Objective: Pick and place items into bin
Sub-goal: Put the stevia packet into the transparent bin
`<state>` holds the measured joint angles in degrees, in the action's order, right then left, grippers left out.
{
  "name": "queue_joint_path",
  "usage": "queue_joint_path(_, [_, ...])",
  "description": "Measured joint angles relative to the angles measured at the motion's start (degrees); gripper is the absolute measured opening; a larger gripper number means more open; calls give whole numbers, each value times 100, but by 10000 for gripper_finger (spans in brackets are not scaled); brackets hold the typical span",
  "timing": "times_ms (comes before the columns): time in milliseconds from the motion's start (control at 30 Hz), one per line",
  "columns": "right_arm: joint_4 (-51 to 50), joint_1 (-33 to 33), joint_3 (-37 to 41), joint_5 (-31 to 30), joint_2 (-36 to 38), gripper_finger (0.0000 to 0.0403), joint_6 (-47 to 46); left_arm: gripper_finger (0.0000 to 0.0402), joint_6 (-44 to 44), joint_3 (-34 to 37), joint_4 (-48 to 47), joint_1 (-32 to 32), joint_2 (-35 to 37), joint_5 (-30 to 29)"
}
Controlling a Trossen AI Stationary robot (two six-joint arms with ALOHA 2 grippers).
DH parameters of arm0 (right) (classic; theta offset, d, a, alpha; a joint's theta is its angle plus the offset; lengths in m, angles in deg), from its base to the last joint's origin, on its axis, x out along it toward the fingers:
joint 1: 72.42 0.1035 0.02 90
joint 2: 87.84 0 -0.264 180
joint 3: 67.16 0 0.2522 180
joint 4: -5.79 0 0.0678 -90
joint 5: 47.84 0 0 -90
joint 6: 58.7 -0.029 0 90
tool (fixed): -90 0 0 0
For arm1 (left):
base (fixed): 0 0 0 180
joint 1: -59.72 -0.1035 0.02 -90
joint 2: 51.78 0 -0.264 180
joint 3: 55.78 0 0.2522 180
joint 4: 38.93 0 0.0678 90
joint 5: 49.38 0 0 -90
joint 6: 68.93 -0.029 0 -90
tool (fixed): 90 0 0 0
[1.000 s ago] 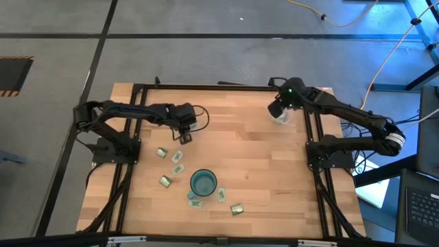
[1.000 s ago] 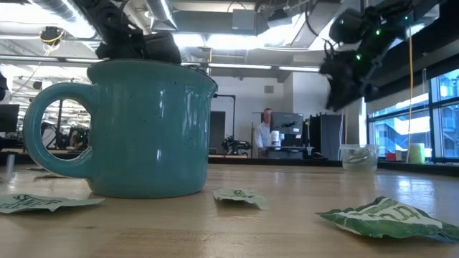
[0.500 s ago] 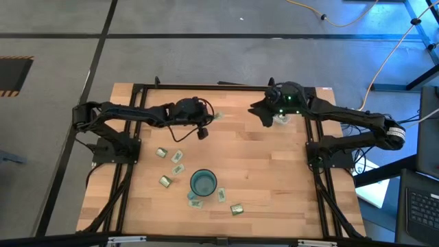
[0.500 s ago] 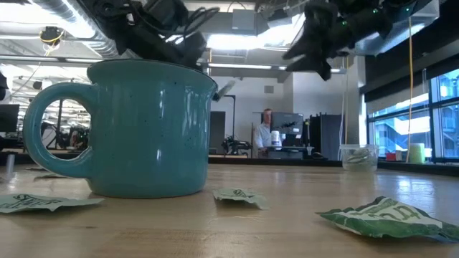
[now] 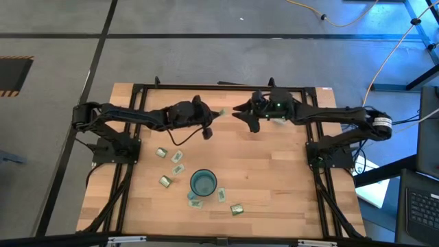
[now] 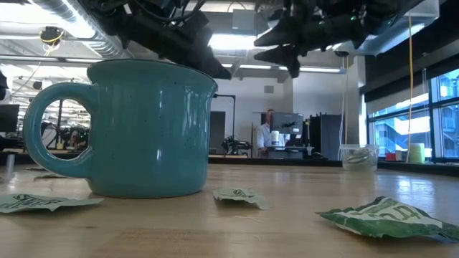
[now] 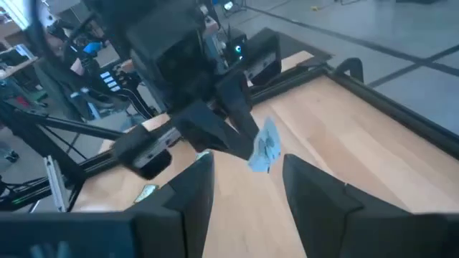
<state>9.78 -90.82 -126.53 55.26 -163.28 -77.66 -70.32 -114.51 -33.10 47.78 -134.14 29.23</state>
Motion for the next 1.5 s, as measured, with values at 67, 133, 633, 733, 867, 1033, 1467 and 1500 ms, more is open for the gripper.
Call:
queue_joint_path(67, [219,25,0,-30,-186,170,104,6,2,0,171,37,2,-116])
queue_joint_path(133, [435,40,0,-139,-334,170,145,6,3,-2,307,73,3,-205])
queue_joint_path(633, [991,60,0,-446,-520,131,165,5,-8,-11,647,83,-105,-272])
queue_joint_path(733, [991,60,2,-446,-520,103,192,6,-26,-12,612,83,-160,-272])
queue_joint_path(867, [991,60,2,-417,-520,62,310,5,-43,-11,640,83,-164,-273])
queue_joint_path(1033, [983,60,2,-88,-520,8,476,7,-197,-11,640,83,-177,-461])
queue_joint_path(1467, [444,-107,11,-28,-116,2,618,67,-378,-11,-75,81,-175,-562])
queue_joint_path(1500, [253,-147,11,-31,17,2,624,76,-358,-11,-233,77,-175,-579])
